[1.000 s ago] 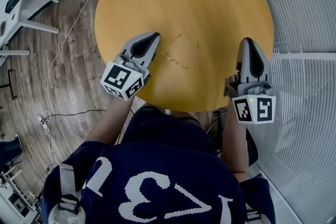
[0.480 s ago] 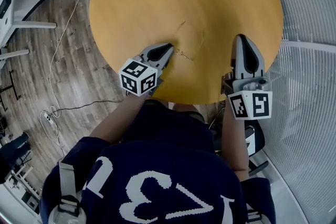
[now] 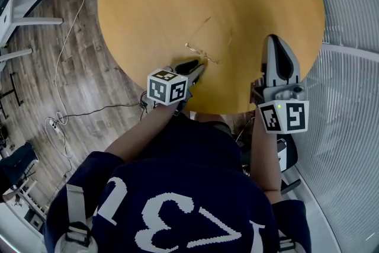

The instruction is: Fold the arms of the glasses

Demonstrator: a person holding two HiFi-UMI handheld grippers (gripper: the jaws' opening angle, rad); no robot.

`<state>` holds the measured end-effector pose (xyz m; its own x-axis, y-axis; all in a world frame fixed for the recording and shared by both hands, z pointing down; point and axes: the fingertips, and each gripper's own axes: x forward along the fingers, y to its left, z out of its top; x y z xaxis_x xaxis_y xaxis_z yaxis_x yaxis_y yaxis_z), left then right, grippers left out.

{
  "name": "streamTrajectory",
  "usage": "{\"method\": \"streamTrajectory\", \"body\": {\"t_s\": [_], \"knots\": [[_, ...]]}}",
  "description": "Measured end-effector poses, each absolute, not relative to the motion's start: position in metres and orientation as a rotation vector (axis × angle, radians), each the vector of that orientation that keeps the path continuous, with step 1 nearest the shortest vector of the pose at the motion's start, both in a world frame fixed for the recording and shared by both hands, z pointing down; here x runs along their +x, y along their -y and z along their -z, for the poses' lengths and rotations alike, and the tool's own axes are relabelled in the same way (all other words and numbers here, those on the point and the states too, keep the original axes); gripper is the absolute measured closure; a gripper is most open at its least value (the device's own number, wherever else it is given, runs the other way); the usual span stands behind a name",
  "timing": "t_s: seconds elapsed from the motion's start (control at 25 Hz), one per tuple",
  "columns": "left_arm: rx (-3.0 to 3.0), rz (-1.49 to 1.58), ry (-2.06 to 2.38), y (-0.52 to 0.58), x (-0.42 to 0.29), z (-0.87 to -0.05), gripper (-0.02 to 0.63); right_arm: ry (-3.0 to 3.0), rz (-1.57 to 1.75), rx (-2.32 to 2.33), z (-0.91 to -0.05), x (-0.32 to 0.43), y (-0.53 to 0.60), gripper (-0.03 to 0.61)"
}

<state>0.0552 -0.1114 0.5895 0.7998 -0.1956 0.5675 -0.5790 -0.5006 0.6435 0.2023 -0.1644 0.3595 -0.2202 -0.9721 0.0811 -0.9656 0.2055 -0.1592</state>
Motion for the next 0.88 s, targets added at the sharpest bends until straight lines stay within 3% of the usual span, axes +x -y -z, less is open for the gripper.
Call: {"method": "streamTrajectory", "body": {"t_s": [0.32,0.64,0.88], "knots": [[1.862,-0.369,0.637,0.123,0.066,-0.602,0.515,-2.464,0.287,-1.888,-0.361,0.199,0.165,0.551],[1.672,-0.186,0.658,0.133,0.063,-0.597,0.449,-2.505,0.298,-1.857,-0.362,0.189,0.170,0.551],[1.619,-0.158,0.744,0.143,0.055,-0.602,0.451,-2.519,0.305,-1.846,-0.364,0.185,0.168,0.551]]}}
